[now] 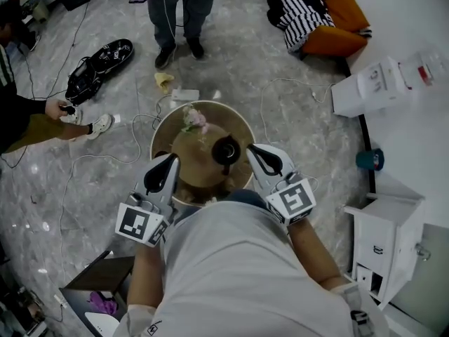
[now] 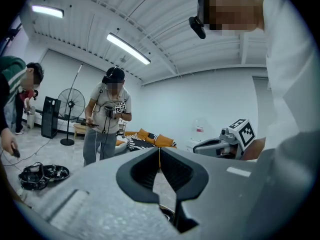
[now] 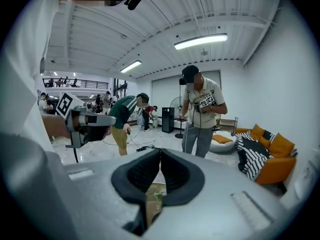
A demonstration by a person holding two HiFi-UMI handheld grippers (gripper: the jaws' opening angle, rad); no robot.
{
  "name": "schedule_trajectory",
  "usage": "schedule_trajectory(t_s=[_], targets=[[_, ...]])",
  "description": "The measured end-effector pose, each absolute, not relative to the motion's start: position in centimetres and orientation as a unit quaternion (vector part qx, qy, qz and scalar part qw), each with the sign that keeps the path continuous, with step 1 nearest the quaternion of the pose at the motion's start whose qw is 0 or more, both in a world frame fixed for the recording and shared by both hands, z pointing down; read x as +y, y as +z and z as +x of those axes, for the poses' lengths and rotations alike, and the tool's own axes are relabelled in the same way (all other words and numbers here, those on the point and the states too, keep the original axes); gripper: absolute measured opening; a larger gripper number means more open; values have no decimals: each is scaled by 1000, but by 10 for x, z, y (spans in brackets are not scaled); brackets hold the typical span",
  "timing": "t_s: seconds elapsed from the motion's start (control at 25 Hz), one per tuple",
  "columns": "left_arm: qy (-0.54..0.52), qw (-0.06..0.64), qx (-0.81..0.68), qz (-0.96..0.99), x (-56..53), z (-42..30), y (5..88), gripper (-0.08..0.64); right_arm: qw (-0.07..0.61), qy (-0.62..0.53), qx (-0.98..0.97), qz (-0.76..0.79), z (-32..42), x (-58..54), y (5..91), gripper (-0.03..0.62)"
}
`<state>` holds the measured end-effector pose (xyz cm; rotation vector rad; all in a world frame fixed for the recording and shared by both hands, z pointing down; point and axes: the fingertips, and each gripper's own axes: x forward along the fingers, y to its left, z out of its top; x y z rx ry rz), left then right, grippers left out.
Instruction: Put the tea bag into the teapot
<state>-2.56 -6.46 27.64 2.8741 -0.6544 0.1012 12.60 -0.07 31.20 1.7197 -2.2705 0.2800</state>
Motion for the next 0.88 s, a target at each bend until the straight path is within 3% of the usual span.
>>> schedule_trajectory(t_s=[0.88], targets=[[52,116,-223,967,-71,-25,298,11,152,119,-774,603,134,2,330,9]])
